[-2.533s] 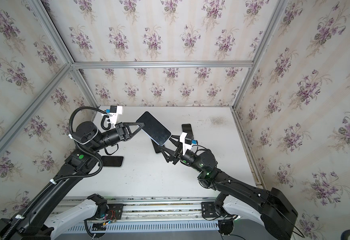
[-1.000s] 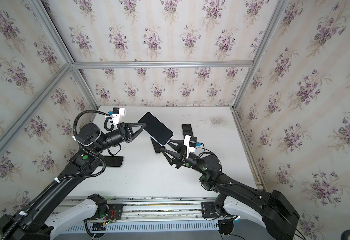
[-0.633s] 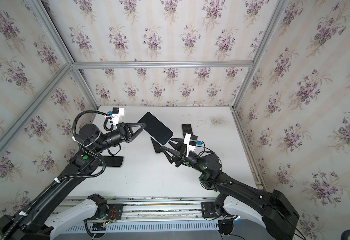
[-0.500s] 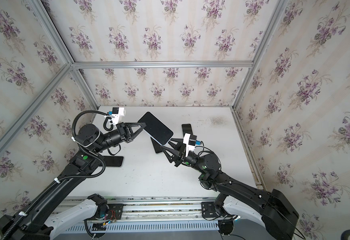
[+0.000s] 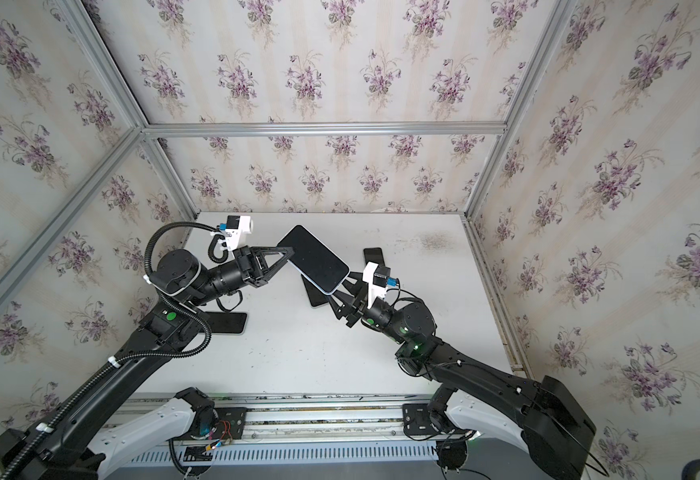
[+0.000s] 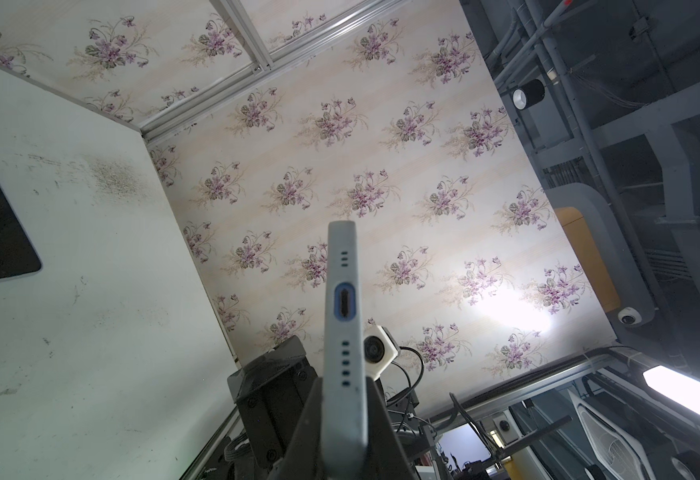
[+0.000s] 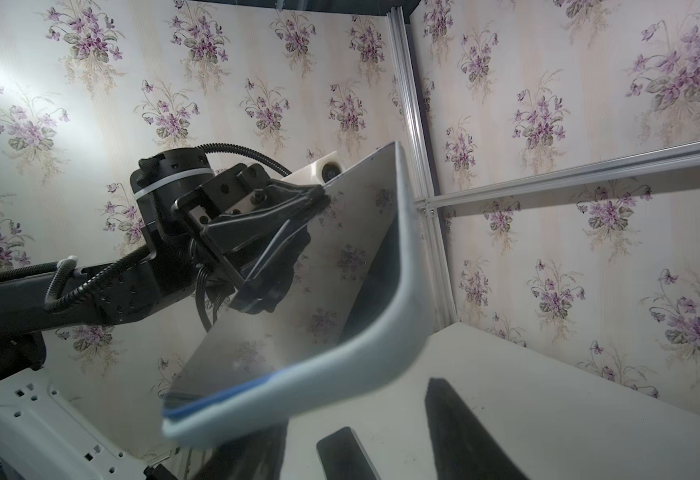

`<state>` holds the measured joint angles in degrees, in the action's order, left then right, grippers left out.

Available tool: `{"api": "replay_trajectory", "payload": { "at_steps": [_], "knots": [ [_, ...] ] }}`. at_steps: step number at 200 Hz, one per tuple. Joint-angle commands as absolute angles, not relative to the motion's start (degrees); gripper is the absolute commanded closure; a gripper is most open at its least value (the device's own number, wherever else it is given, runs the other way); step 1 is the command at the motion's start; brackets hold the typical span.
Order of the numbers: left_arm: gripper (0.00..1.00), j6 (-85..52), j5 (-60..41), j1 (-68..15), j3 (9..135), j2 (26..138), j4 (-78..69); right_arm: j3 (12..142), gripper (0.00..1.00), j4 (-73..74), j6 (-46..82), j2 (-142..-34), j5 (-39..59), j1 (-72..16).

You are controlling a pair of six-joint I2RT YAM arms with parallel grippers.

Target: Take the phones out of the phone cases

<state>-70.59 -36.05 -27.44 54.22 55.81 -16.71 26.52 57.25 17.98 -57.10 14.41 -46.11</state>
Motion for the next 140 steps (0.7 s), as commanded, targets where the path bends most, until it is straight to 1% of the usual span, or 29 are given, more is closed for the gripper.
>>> {"api": "replay_trajectory", "payload": {
  "at_steps": [1,21,42,64,117,140],
  "knots": [
    [1.0,-71.99,-35.02,-27.42,53.99,55.69,-21.72,24.86,0.36,63.55,19.43,-56.09,17.56,-46.13],
    [1.0,-73.07,-33.91,-27.42,53.27,55.6,-22.83,24.13,0.36,65.96,21.14,-56.16,20.31,-46.14],
    [1.0,-73.56,-33.58,-27.42,52.83,55.56,-23.2,24.7,0.39,67.32,22.48,-56.34,21.74,-46.14],
    [1.0,-74.0,-33.29,-27.42,52.22,55.21,-23.38,24.8,0.41,68.87,23.2,-56.42,21.54,-46.13],
    [1.0,-74.77,-33.61,-27.58,51.86,54.84,-24.52,25.26,0.51,67.45,22.87,-56.87,20.09,-46.14],
    [1.0,-74.89,-33.75,-27.85,52.02,54.84,-24.7,25.22,0.53,66.99,22.57,-57.04,18.93,-46.12]
  ]
}}
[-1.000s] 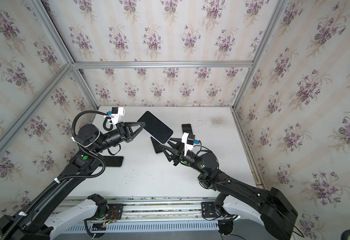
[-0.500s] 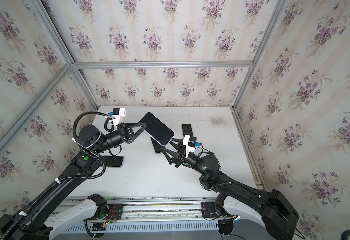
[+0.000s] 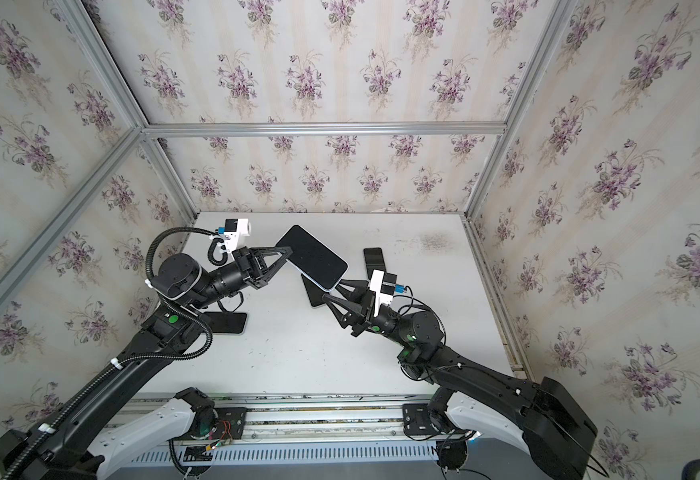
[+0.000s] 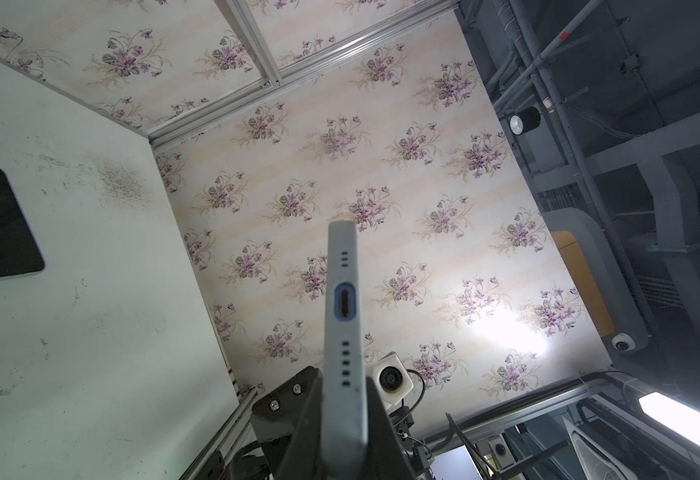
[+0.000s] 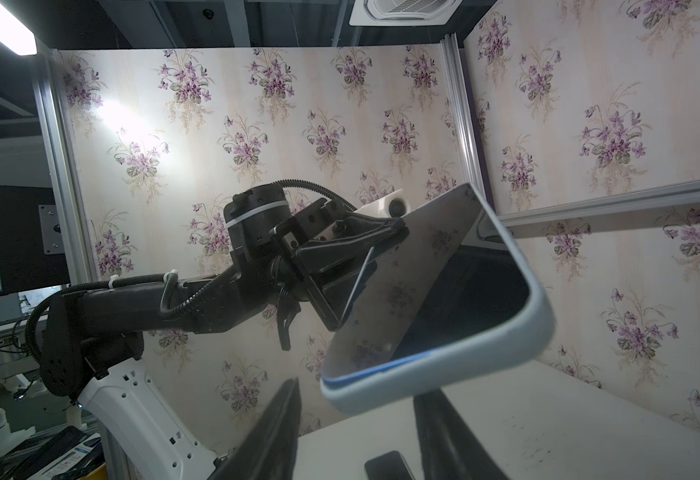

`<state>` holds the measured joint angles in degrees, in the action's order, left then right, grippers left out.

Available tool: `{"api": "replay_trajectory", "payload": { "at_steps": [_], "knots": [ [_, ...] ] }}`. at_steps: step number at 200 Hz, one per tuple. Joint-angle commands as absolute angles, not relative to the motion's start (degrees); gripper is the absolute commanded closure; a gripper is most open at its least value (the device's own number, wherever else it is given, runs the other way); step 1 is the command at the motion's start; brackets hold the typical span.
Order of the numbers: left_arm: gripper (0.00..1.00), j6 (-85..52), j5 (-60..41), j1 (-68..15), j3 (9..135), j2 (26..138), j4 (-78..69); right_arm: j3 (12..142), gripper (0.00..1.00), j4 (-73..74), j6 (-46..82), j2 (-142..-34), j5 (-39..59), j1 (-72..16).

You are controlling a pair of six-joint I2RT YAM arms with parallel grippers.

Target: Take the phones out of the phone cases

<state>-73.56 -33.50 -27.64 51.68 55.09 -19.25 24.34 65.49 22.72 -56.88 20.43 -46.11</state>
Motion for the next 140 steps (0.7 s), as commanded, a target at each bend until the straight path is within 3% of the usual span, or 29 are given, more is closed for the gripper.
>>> {"api": "replay_trajectory", "payload": {
  "at_steps": [1,140],
  "knots": [
    [1.0,-74.84,-33.75,-27.85,52.03,54.84,-24.7,25.27,0.53,67.03,22.54,-57.04,18.91,-46.13],
    [1.0,-74.87,-34.23,-29.9,52.47,55.49,-25.23,26.53,0.59,64.14,23.04,-59.22,16.55,-43.74]
  ]
}}
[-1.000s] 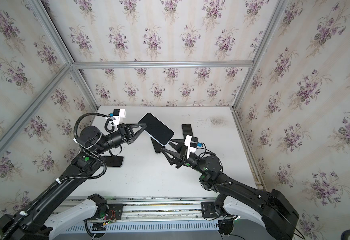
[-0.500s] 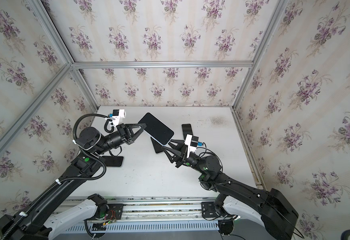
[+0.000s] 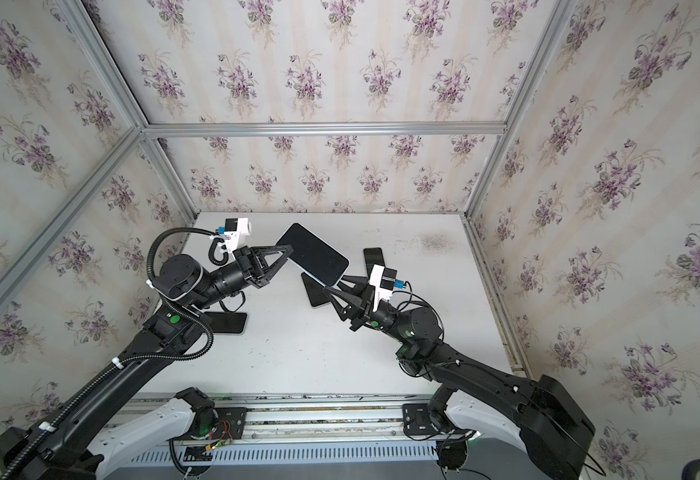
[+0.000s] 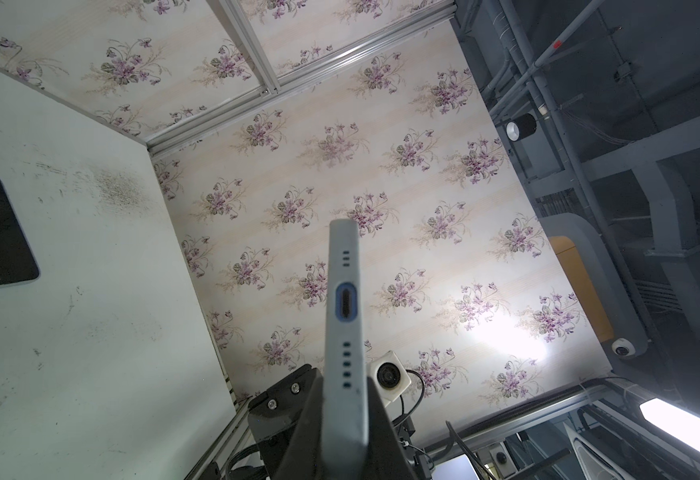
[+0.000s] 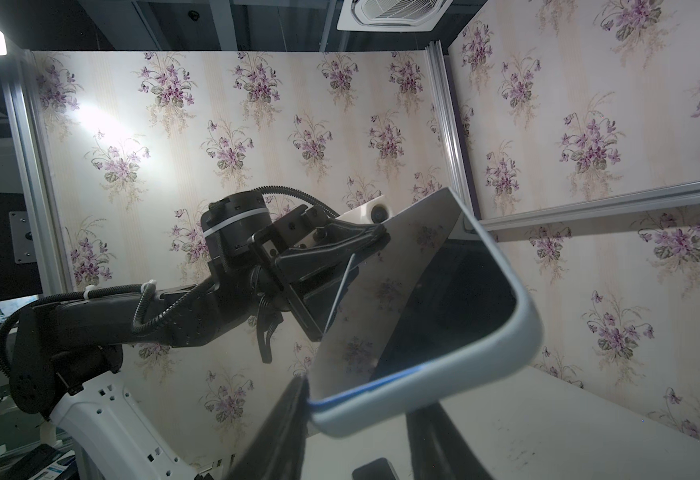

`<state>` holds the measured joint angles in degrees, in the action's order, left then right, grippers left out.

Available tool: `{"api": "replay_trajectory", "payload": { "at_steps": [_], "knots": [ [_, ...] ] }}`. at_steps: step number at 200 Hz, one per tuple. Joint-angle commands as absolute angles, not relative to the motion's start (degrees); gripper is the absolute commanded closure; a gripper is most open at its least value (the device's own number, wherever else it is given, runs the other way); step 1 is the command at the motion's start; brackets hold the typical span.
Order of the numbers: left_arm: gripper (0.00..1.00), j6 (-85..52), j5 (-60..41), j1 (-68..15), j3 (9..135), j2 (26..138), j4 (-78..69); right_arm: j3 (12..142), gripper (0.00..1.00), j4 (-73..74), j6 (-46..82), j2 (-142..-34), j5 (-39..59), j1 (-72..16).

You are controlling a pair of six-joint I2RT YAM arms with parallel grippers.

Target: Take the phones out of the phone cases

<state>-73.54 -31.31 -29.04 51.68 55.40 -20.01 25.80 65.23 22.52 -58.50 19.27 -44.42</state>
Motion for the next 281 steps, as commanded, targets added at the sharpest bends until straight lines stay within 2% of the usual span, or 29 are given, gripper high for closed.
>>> {"api": "replay_trajectory", "payload": {
  "at_steps": [1,59,99,112,125,134,162,193,214,241,281],
  "knots": [
    [1.0,-74.88,-34.25,-29.93,52.47,55.52,-25.27,26.58,0.59,64.06,23.04,-59.27,16.44,-43.71],
    [1.0,-77.92,-32.86,-32.24,52.94,55.47,-27.43,28.21,0.62,58.65,20.72,-64.0,11.52,-42.77],
    [1.0,-78.65,-32.48,-32.45,53.22,54.66,-27.57,27.44,0.63,62.07,24.98,-68.13,10.83,-38.2],
    [1.0,-77.61,-31.6,-32.35,53.17,54.22,-26.13,25.99,0.56,65.29,25.66,-67.98,12.29,-37.62],
    [1.0,-75.99,-32.11,-31.4,53.88,54.05,-24.12,23.99,0.38,64.91,25.27,-65.59,12.61,-37.62],
    [1.0,-74.11,-33.66,-30.38,54.94,54.11,-22.53,22.72,0.3,60.69,24.54,-62.14,11.08,-37.25],
    [1.0,-56.33,-38.49,-26.5,63.16,54.32,-5.4,23.45,0.19,39.64,21.96,-48.24,13.58,-32.96],
    [1.0,-23.85,-43.21,-24.69,78.04,58.77,21.03,32.04,0.11,16.78,12.31,-38.49,23.08,-31.2],
    [1.0,-5.65,-43.35,-24.76,83.59,61.63,32.72,39.79,0.11,4.19,5.89,-41.82,29.7,-31.25],
    [1.0,10.47,-44.9,-24.79,83.3,62.61,38.61,47.44,0.12,-6.79,-0.61,-49.75,32.74,-31.23],
    [1.0,19.22,-51.48,-25.76,81.89,63.44,39.33,51.58,0.23,-14.71,-13.07,-57.03,40.48,-31.2]
  ]
}}
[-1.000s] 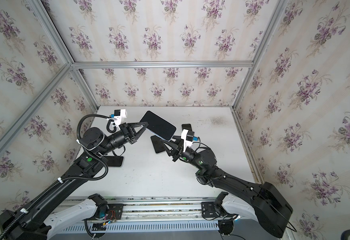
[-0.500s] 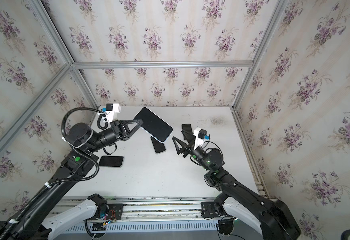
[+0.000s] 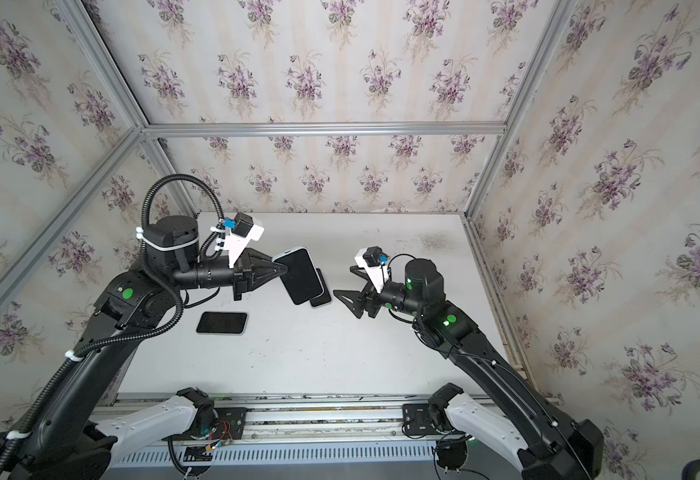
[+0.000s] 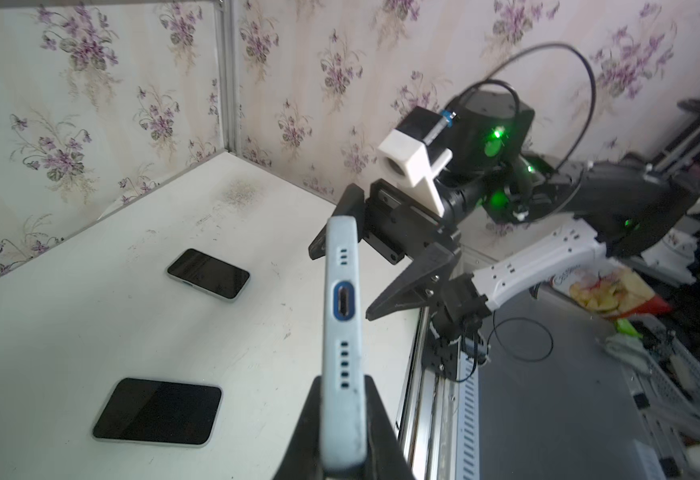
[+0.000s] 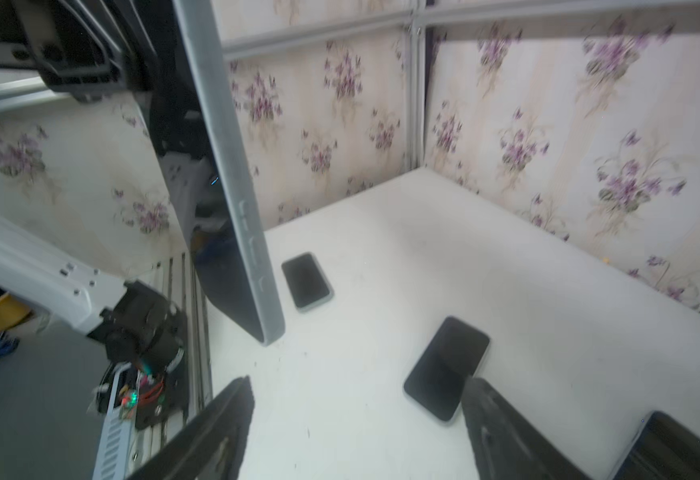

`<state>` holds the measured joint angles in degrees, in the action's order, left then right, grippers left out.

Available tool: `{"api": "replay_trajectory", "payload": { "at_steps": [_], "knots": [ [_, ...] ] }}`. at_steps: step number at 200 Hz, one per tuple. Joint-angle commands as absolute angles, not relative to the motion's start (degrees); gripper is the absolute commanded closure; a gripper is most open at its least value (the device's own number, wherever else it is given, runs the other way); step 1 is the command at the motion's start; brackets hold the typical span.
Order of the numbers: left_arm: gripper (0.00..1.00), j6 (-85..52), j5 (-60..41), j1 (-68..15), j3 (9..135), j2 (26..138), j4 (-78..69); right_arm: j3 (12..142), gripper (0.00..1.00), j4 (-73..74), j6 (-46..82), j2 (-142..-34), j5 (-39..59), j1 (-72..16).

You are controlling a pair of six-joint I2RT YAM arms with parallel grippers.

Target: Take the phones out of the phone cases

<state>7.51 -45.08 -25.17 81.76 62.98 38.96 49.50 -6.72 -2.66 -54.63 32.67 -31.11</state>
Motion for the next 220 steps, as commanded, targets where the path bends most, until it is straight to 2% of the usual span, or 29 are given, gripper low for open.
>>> {"api": "replay_trajectory", "payload": {
  "at_steps": [1,44,73,94,220],
  "knots": [
    [1.0,19.28,-51.54,-25.8,81.86,63.45,39.31,51.68,0.23,-14.87,-13.35,-57.12,40.76,-31.2],
    [1.0,23.09,-50.88,-26.98,81.11,63.41,39.31,53.35,0.32,-20.57,-25.12,-57.37,51.06,-31.26],
    [1.0,24.29,-51.99,-27.56,81.16,63.36,39.29,51.88,0.37,-18.5,-26.81,-56.43,56.93,-31.54],
    [1.0,25.17,-52.61,-28.26,81.17,63.13,39.35,51.37,0.45,-18.18,-28.34,-56.6,57.04,-32.06],
    [1.0,26.53,-53.24,-29.66,80.07,62.49,39.22,51.57,0.6,-14.33,-27.67,-59.16,56.94,-33.9]
  ]
}}
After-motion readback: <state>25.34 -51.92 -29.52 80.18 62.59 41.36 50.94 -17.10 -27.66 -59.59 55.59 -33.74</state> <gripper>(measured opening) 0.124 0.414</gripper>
